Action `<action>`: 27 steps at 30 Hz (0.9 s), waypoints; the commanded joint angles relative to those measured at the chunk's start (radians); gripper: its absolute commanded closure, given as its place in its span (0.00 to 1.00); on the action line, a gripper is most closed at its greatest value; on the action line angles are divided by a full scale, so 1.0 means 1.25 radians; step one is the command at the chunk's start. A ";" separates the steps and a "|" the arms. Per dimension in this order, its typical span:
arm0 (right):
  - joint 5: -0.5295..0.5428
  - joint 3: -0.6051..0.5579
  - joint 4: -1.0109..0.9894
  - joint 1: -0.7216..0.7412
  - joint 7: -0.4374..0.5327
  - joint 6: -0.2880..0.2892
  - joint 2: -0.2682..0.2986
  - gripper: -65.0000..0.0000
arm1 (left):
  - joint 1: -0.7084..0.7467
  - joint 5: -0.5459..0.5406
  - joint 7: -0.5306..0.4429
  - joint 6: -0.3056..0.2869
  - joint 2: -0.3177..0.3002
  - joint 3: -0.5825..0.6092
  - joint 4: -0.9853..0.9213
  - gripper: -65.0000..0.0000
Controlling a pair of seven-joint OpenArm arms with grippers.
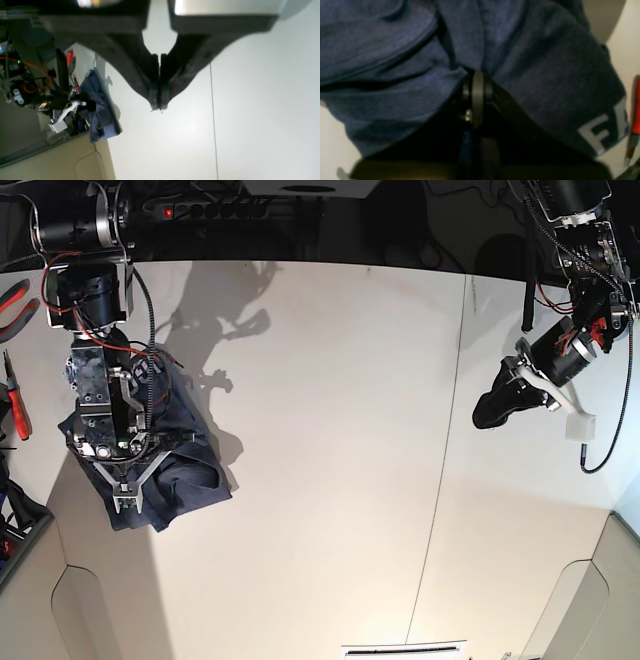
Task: Layout the t-shirt on the table in an organized manner, then fold the t-shirt properly
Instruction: 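Carry the folded bundle with the right gripper to the table edge and lower it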
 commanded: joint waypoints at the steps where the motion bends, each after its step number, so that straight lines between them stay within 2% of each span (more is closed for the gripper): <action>1: 0.009 0.002 -0.013 -0.032 -0.114 0.005 0.002 1.00 | -0.008 -0.019 -0.014 -0.008 -0.009 -0.003 0.014 1.00; 4: -0.027 0.003 0.015 -0.033 -0.114 0.002 0.011 1.00 | -0.007 -0.019 -0.014 -0.008 -0.009 -0.003 0.014 1.00; 5: -0.040 0.006 0.027 -0.033 -0.114 -0.013 0.016 1.00 | -0.007 -0.019 -0.014 -0.008 -0.009 -0.003 0.014 1.00; 10: -0.045 0.041 0.071 -0.023 -0.106 -0.043 0.036 1.00 | -0.008 -0.020 -0.014 -0.008 -0.009 -0.003 0.014 1.00; 14: -0.044 0.090 0.073 -0.009 -0.097 -0.043 0.035 1.00 | -0.008 -0.020 -0.014 -0.008 -0.009 -0.003 0.014 1.00; 17: -0.044 0.116 0.073 -0.016 -0.121 -0.042 0.035 1.00 | -0.008 -0.020 -0.014 -0.008 -0.009 -0.003 0.014 1.00; 27: -0.039 0.119 0.081 -0.058 -0.138 -0.042 0.018 1.00 | -0.008 -0.020 -0.014 -0.008 -0.009 -0.003 0.014 1.00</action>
